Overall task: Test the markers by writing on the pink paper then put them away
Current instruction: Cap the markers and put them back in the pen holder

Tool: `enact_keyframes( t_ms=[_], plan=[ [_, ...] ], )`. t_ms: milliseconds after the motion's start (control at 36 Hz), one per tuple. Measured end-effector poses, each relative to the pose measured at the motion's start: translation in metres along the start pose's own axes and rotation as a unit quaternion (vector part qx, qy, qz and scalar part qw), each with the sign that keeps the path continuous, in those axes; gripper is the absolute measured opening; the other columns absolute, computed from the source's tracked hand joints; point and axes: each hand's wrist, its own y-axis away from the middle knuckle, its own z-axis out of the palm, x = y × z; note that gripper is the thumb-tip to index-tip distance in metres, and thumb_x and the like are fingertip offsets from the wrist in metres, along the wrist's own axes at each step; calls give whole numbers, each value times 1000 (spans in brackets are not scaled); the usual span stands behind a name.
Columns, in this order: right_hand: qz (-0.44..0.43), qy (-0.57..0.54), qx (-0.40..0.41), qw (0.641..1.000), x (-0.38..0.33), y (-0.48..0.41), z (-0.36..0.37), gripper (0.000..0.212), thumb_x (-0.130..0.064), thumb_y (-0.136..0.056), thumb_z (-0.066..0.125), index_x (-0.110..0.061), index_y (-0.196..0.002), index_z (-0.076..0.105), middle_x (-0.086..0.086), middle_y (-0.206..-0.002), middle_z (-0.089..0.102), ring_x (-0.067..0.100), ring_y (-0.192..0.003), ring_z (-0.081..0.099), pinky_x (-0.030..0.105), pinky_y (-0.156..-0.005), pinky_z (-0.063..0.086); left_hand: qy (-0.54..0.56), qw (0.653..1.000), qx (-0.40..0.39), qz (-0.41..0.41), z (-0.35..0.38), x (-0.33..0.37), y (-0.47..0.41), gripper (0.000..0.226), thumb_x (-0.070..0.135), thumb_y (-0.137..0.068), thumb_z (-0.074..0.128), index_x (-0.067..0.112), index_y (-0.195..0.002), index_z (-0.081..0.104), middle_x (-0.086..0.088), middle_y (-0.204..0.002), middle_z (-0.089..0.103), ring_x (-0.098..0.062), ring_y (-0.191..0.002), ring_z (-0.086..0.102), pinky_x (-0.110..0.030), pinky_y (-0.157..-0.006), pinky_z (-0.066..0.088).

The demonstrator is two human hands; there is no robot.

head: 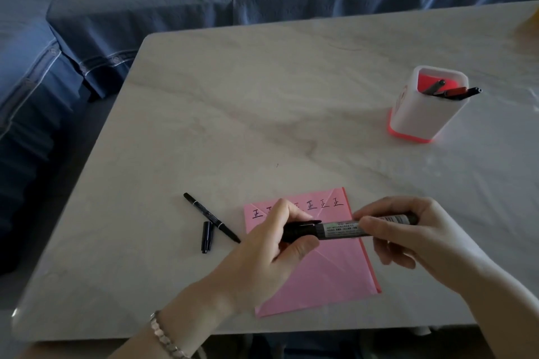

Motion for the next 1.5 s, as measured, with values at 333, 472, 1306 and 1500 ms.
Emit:
enact_keyframes(
  t_ms=[333, 472, 1306, 1500],
  plan=[
    [-31, 93, 29, 995, -19, 14, 9, 22, -31, -48, 73, -34, -70, 75, 4, -49, 65, 5, -35, 45, 14, -34, 34, 109, 993, -29, -25, -5, 11, -4, 20, 39, -86, 49, 24, -99, 52, 13, -59, 49, -7, -57, 43, -19, -59, 40],
    [-63, 138, 22, 988, -24, 15, 8, 20, -28, -44, 74, -32, -63, 75, -6, -56, 70, 1, -38, 53, 10, -38, 39, 276, 946, -122, -122, -8, 15, -6, 14, 23, -85, 55, 13, -88, 46, 12, -53, 41, -5, -46, 34, -17, -45, 35],
    [-231, 166, 428, 858, -27, -31, -64, 11, -24, -84, 62, -32, -78, 55, 0, -67, 67, 16, -56, 62, 27, -53, 49, -52, 992, 103, -46, 7, 1, -107, 16, 18, -91, 49, 23, -104, 55, 9, -82, 57, -9, -77, 57, -15, -67, 44],
    [-159, 319, 501, 788, -65, -72, -112, 21, -24, -86, 55, -17, -105, 60, 8, -97, 64, 28, -89, 57, 31, -70, 43, -81, 987, 124, -66, -1, -10, -89, 16, 14, -90, 50, 25, -84, 60, 5, -82, 64, -9, -80, 61, -14, -68, 44]
  ],
)
